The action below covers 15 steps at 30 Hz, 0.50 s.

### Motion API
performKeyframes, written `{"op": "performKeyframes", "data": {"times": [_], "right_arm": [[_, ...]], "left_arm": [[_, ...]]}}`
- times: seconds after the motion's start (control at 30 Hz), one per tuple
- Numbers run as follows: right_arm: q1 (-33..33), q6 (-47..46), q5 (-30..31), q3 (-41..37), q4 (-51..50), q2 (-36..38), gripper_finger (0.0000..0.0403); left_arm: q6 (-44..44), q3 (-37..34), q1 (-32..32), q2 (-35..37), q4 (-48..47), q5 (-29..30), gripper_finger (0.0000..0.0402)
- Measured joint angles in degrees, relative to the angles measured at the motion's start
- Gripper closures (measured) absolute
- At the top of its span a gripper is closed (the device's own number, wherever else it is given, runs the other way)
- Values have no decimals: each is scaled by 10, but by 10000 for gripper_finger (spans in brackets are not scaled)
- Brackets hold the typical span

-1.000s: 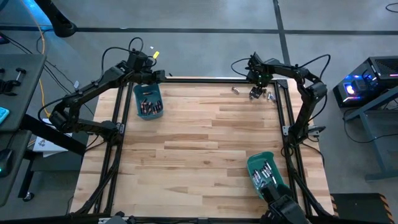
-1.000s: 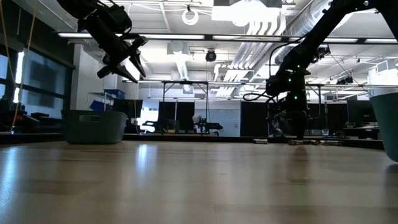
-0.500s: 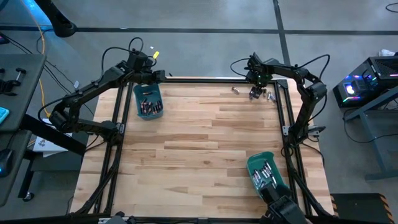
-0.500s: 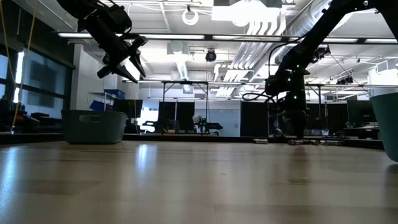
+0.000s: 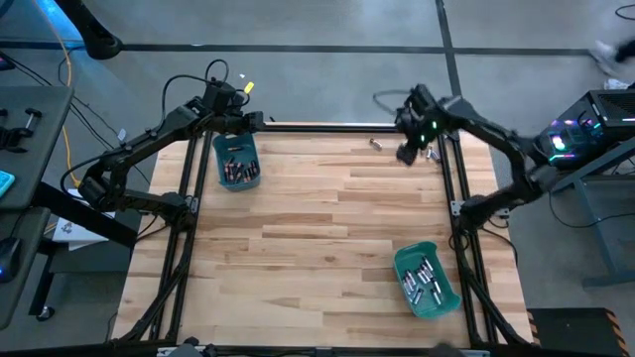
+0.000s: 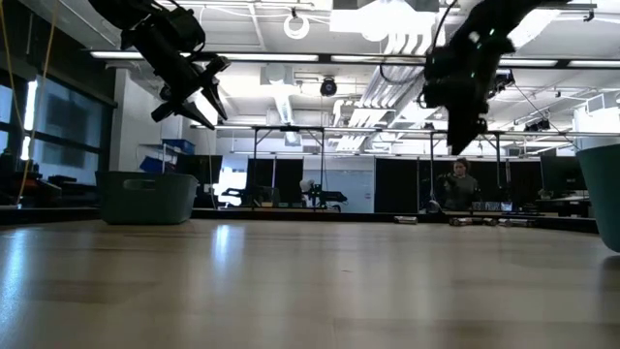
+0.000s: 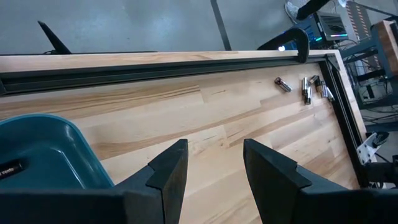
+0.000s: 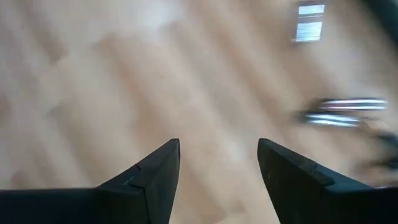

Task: Sort batteries
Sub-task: Adjust the green bin

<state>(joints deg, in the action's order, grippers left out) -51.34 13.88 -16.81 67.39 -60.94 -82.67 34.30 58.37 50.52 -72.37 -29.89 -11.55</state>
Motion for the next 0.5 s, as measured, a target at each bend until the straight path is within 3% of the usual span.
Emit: {"op": "performKeyframes", "data": {"times": [0.13, 0.33, 0.5], "right_arm": [[108, -73, -8, -69, -18, 90, 194], [263, -322, -32, -161, -65, 193, 194], [396, -319, -57, -219, -46, 250, 194]], "left_arm": [[0, 0, 0, 0, 0, 0, 252], [-9, 0, 0, 0, 1, -1, 252], [-33, 0, 0, 0, 2, -1, 252]]}}
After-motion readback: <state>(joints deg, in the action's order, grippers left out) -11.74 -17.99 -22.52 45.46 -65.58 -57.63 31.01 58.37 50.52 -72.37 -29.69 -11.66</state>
